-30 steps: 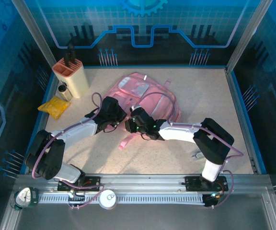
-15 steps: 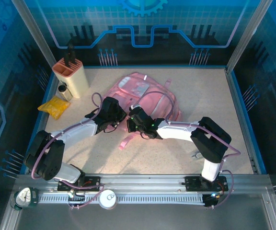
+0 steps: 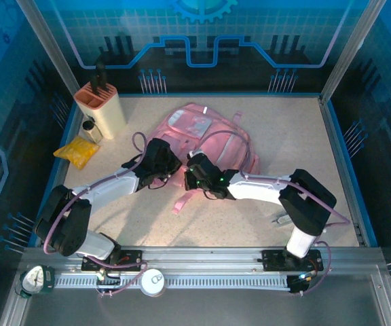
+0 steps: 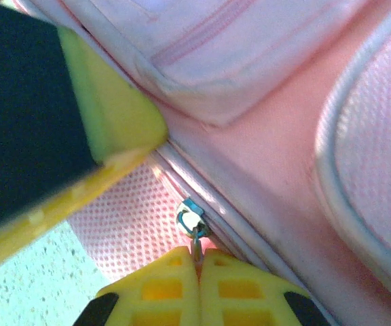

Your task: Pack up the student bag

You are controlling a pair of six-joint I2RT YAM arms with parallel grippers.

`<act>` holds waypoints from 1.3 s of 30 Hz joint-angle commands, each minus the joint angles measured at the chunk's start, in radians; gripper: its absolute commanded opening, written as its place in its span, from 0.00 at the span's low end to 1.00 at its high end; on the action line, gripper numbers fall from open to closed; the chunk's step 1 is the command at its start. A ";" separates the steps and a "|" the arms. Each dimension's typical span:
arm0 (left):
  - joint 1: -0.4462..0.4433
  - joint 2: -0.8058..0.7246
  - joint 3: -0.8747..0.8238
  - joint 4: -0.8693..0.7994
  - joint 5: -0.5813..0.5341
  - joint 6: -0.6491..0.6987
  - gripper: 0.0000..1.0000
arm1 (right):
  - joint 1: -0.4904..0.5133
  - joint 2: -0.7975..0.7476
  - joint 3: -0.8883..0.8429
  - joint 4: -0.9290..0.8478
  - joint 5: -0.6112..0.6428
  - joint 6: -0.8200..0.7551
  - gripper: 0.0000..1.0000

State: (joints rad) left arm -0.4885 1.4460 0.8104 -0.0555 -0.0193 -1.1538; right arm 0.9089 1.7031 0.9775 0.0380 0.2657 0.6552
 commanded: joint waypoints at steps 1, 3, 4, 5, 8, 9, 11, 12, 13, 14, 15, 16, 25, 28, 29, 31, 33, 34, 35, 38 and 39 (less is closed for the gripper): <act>0.004 -0.021 0.024 -0.010 0.010 0.021 0.00 | 0.001 -0.072 -0.087 -0.067 0.061 0.026 0.00; 0.007 -0.015 0.021 -0.008 0.009 0.020 0.00 | -0.008 -0.101 -0.131 -0.077 0.059 0.030 0.00; 0.009 -0.009 0.019 -0.006 0.010 0.021 0.00 | -0.013 -0.114 -0.139 -0.098 0.068 0.029 0.00; 0.013 -0.005 0.020 -0.004 0.014 0.020 0.00 | -0.015 -0.124 -0.146 -0.117 0.084 0.028 0.00; 0.019 -0.001 0.017 -0.002 0.026 0.020 0.00 | -0.020 -0.156 -0.180 -0.137 0.124 0.022 0.00; 0.019 -0.001 0.012 0.006 0.027 0.018 0.00 | -0.024 -0.159 -0.184 -0.136 0.122 0.016 0.00; 0.019 0.002 0.007 0.022 0.032 0.012 0.00 | -0.024 -0.143 -0.167 -0.142 0.111 0.002 0.00; 0.018 0.005 0.007 0.026 0.037 0.012 0.00 | -0.024 -0.128 -0.150 -0.142 0.100 -0.010 0.00; 0.019 0.010 0.008 0.029 0.041 0.012 0.00 | -0.024 -0.113 -0.131 -0.137 0.086 -0.018 0.00; 0.018 0.015 0.010 0.028 0.045 0.011 0.00 | -0.025 -0.102 -0.119 -0.129 0.074 -0.020 0.03; 0.018 0.017 0.010 0.028 0.049 0.008 0.00 | -0.025 -0.089 -0.108 -0.120 0.061 -0.019 0.05; 0.018 0.017 0.007 0.033 0.054 0.006 0.00 | -0.024 -0.076 -0.103 -0.106 0.046 -0.019 0.08; 0.018 0.006 -0.006 0.042 0.058 0.005 0.00 | -0.033 0.010 -0.048 -0.089 0.051 -0.023 0.22; 0.018 0.008 -0.001 0.040 0.055 0.011 0.00 | -0.032 0.023 -0.022 -0.113 0.060 -0.029 0.15; 0.018 0.006 0.002 0.034 0.055 0.013 0.00 | -0.031 0.018 -0.022 -0.120 0.068 -0.027 0.12; 0.018 0.003 0.005 0.022 0.053 0.020 0.00 | -0.030 -0.006 -0.032 -0.138 0.080 -0.022 0.08; 0.020 -0.004 0.008 0.012 0.038 0.034 0.00 | -0.028 -0.039 -0.044 -0.174 0.098 -0.026 0.05; 0.026 -0.004 0.012 -0.001 0.030 0.044 0.00 | -0.029 -0.060 -0.052 -0.197 0.111 -0.030 0.03; 0.033 -0.003 0.017 -0.008 0.024 0.053 0.00 | -0.027 -0.081 -0.062 -0.215 0.127 -0.033 0.01; 0.080 0.020 0.029 -0.012 0.061 0.068 0.00 | -0.035 -0.164 -0.144 -0.244 0.151 -0.048 0.00; 0.100 0.031 0.035 -0.010 0.086 0.073 0.00 | -0.055 -0.196 -0.173 -0.242 0.129 -0.056 0.00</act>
State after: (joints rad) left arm -0.4427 1.4601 0.8059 -0.0547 0.0498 -1.1252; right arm 0.8936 1.5860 0.8722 -0.1177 0.3302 0.6201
